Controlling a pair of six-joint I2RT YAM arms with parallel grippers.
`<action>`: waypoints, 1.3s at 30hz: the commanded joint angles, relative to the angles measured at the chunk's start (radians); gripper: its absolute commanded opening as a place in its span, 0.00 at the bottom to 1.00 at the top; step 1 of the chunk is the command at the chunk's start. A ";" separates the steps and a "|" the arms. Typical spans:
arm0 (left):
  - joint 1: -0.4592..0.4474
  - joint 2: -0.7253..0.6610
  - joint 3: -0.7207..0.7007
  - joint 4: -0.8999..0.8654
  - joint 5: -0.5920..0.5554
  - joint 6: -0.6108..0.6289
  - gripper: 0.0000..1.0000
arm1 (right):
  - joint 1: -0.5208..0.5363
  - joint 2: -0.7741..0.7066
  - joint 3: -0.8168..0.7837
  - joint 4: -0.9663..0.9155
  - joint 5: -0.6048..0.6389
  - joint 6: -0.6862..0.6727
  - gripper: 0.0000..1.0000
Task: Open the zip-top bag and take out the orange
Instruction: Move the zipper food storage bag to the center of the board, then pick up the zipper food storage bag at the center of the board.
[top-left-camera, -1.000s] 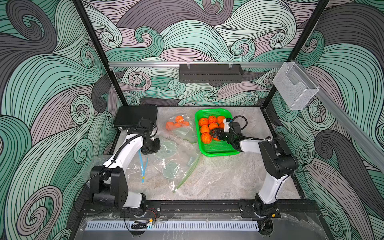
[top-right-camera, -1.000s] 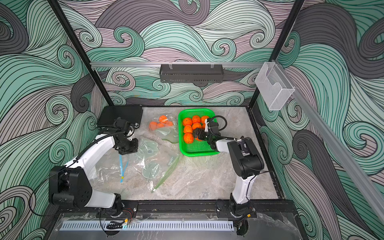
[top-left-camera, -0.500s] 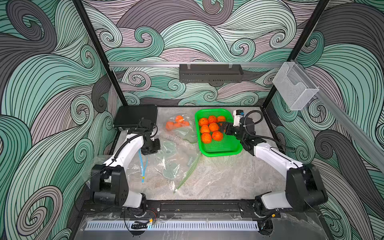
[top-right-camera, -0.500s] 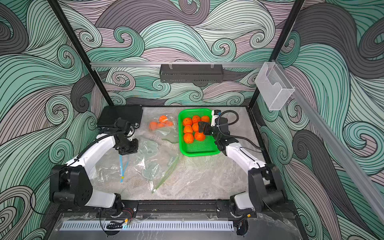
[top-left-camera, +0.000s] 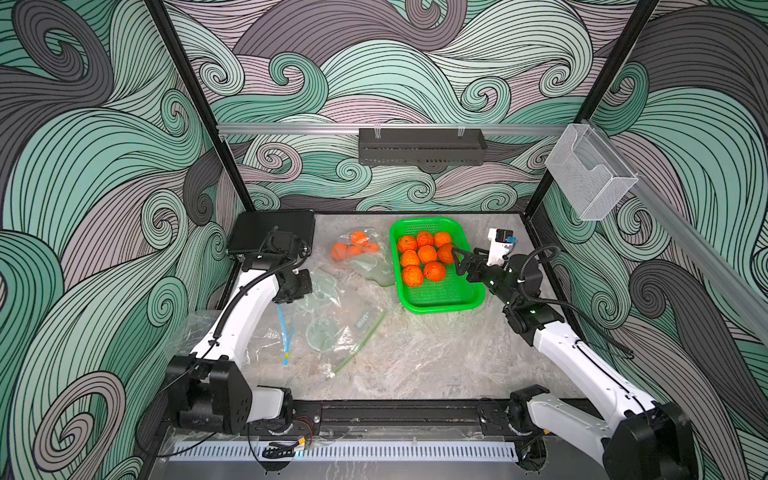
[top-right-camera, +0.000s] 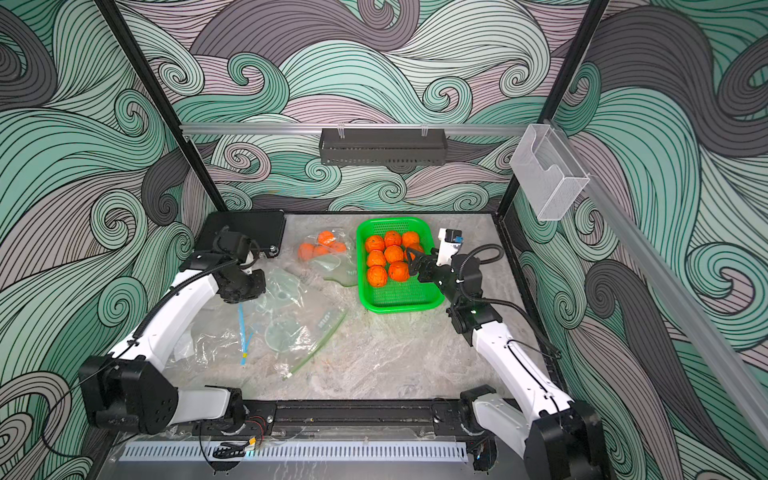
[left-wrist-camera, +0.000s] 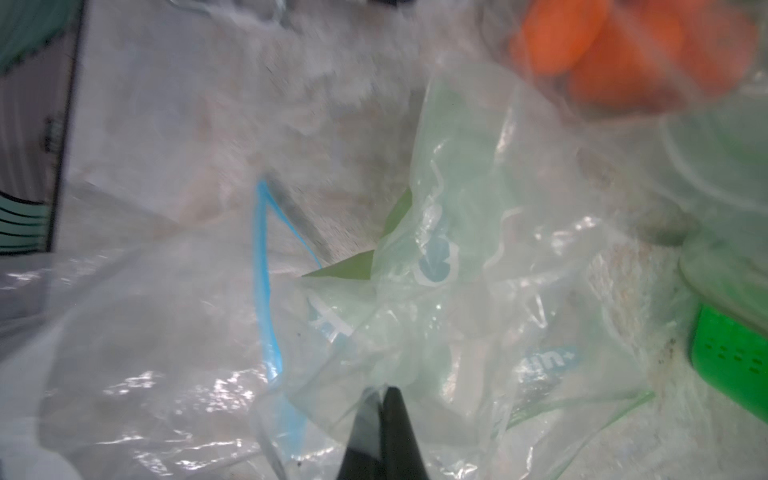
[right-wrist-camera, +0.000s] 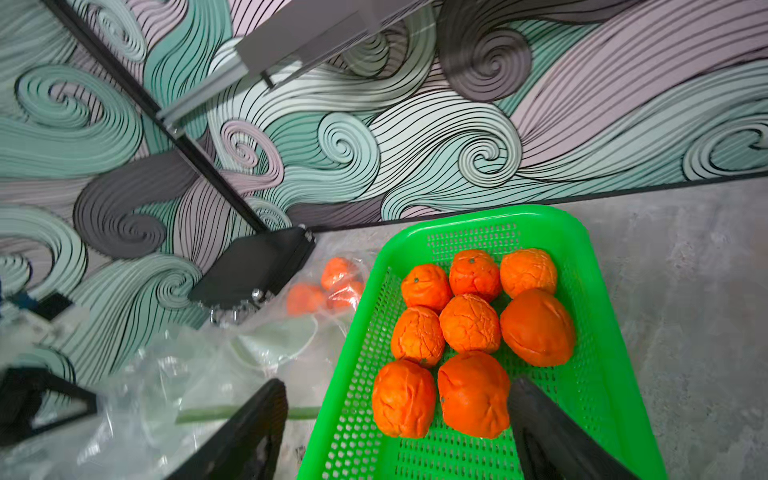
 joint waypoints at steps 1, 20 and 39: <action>0.046 -0.028 0.026 -0.042 -0.201 0.014 0.00 | 0.091 0.021 0.068 -0.079 -0.052 -0.103 0.81; 0.201 -0.100 0.099 0.004 0.311 0.058 0.63 | 0.445 0.564 0.397 -0.213 0.049 -0.549 0.75; 0.199 -0.291 0.006 0.214 0.489 0.134 0.58 | 0.445 0.705 0.748 -0.423 -0.180 -0.364 0.01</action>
